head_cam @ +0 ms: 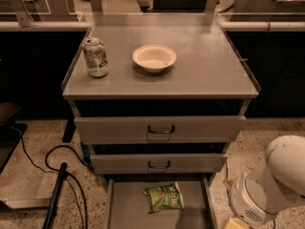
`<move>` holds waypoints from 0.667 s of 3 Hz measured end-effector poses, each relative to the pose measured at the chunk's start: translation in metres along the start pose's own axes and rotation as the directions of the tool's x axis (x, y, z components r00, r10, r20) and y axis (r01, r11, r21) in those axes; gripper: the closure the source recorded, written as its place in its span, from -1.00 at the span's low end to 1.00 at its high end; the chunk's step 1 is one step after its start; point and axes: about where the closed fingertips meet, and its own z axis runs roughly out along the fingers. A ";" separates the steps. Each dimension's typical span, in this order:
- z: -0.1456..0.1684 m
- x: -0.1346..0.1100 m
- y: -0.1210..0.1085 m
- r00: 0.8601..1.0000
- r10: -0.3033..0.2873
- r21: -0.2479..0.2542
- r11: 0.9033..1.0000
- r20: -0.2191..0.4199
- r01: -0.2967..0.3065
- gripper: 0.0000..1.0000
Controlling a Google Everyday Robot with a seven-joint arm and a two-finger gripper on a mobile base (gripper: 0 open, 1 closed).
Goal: Pick green jalapeno chip bag from bottom drawer and place on counter
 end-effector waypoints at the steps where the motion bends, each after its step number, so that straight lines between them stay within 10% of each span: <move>1: 0.000 0.000 0.000 1.000 0.000 0.000 1.000 0.000 0.000 -1.00; 2: 0.023 -0.001 -0.003 1.000 -0.004 0.015 1.000 0.023 0.004 -1.00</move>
Offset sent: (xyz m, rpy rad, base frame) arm 0.0105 0.0202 -0.0712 0.0481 -0.0705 -0.0153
